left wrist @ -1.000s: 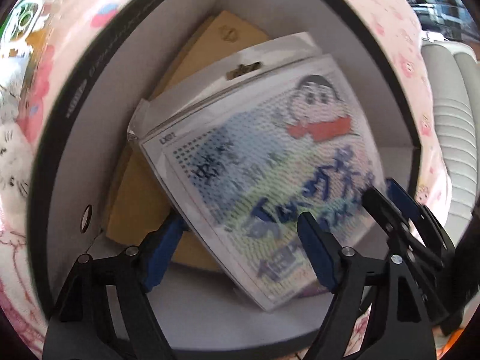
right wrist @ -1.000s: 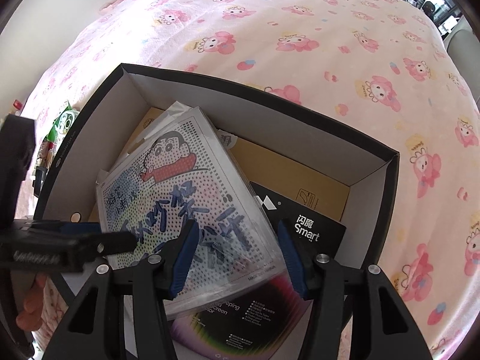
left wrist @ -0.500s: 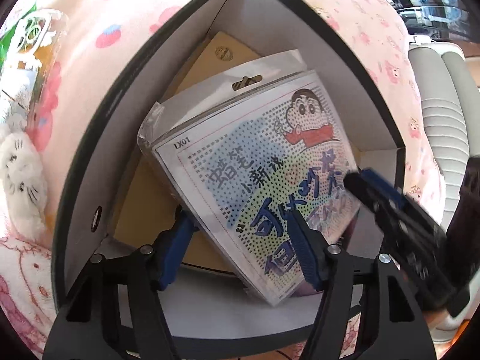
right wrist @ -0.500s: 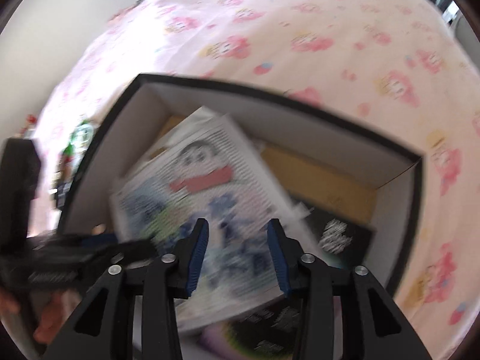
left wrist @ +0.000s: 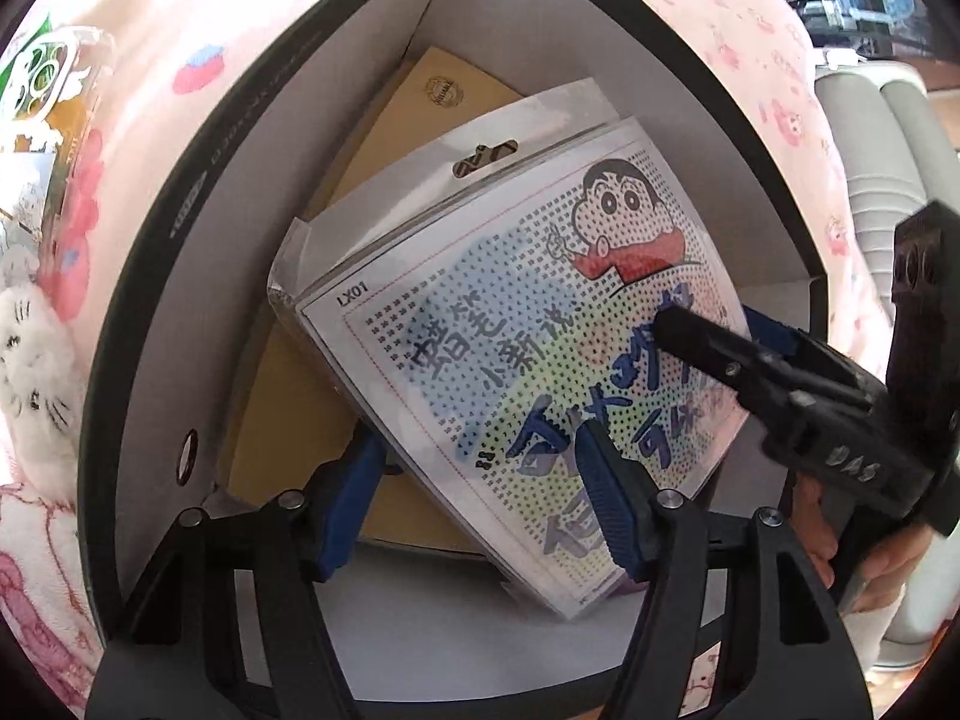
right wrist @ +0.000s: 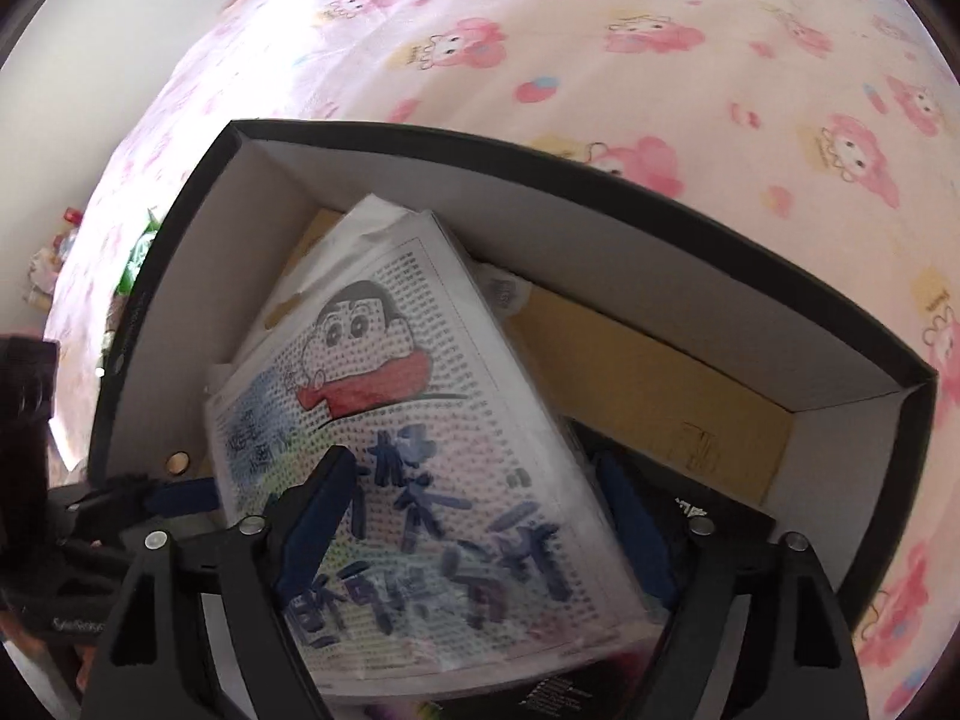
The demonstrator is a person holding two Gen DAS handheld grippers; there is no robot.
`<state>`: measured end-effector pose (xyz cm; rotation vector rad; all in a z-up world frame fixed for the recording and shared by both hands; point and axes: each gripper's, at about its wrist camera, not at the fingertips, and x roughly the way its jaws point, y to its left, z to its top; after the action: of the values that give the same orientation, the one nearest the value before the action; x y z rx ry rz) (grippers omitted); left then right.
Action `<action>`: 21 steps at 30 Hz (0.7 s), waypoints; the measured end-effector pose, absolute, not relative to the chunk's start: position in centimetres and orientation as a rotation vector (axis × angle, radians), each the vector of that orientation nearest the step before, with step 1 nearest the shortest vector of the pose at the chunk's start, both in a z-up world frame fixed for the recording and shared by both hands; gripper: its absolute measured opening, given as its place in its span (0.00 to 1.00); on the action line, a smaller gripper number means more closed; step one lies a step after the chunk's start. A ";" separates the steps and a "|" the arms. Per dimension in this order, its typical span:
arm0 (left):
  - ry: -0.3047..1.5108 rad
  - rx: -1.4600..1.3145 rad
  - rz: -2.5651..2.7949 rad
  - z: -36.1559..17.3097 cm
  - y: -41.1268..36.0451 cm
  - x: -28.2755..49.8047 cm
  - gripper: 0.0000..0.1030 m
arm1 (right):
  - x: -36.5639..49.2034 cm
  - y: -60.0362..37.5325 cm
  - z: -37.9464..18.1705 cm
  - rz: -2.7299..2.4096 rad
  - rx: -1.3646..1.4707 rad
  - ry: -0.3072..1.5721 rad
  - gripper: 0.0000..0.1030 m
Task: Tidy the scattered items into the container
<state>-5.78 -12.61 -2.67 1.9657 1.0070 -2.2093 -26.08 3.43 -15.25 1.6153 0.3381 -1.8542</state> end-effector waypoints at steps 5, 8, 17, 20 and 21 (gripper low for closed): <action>1.056 1.914 -2.272 -1.3 -12.9 -4.8 0.64 | -25.2 4.9 -13.0 -1.936 1.587 0.261 0.54; 1.147 1.881 -2.291 -0.6 -13.3 -4.9 0.64 | -23.7 5.3 -11.0 -1.983 1.532 0.312 0.54; 0.987 1.862 -2.433 2.1 -12.5 -8.5 0.64 | -22.8 7.4 -8.7 -2.049 1.526 0.332 0.53; 0.944 1.887 -2.439 0.3 -12.3 -8.3 0.64 | -22.4 7.4 -9.9 -2.028 1.578 0.320 0.53; 0.918 1.902 -2.433 0.1 -12.4 -8.4 0.64 | -22.0 7.5 -10.4 -2.013 1.603 0.296 0.53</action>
<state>-8.36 -12.42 0.13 1.9021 0.9184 -2.4328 -22.01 7.55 -10.37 1.6026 0.2955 -2.0127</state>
